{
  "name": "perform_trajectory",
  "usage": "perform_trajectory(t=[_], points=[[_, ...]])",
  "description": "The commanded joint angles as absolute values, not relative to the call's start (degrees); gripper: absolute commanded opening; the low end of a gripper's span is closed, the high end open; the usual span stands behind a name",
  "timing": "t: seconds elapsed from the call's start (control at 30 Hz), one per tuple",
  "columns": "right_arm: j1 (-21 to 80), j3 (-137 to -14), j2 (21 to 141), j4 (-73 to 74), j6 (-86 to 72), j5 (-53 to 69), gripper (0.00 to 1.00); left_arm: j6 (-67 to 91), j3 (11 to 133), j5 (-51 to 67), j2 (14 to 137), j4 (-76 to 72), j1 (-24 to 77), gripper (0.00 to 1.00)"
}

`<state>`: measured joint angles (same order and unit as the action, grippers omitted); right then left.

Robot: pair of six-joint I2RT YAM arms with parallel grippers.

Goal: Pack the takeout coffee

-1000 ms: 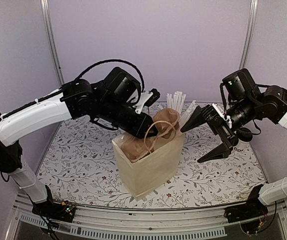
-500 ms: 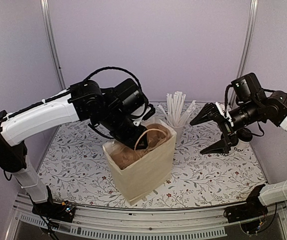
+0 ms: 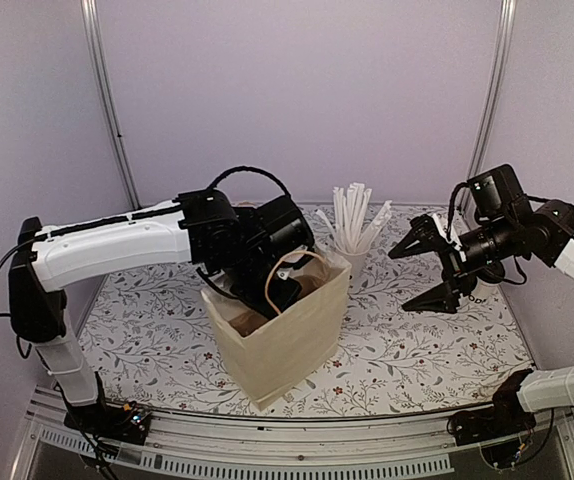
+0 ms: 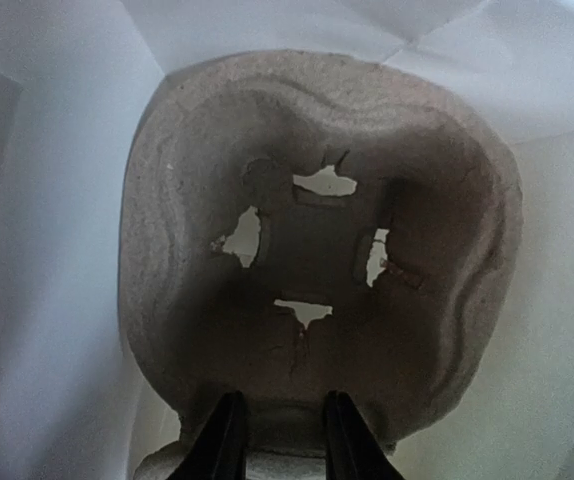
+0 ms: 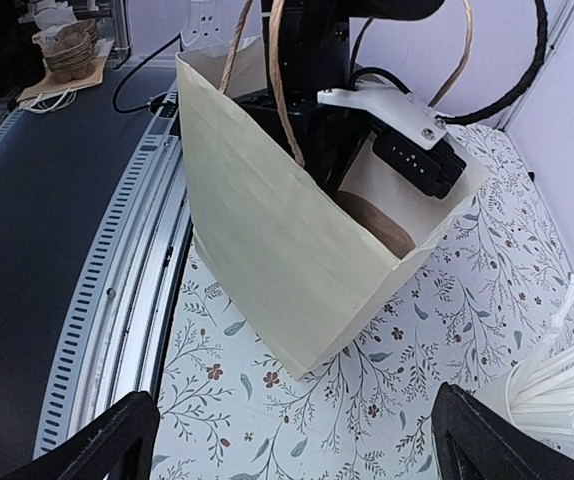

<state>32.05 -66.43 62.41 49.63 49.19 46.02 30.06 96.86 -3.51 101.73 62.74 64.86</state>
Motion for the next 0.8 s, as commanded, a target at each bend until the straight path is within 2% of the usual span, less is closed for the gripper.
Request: perform_trajectory(t=[0.0, 0.67, 0.77], points=[[31.5, -65.1, 60.8, 48.1, 47.6, 48.7, 0.99, 29.1, 95.4, -4.0, 103.5, 59.2, 65.5, 0.19], [31.4, -62.4, 59.8, 47.0, 47.4, 48.5, 0.99, 26.3, 86.3, -1.9, 109.0, 48.8, 64.7, 0.19], [31.4, -62.2, 59.8, 46.9, 47.3, 48.6, 0.99, 26.6, 83.9, -0.9, 108.6, 45.2, 64.3, 0.22]])
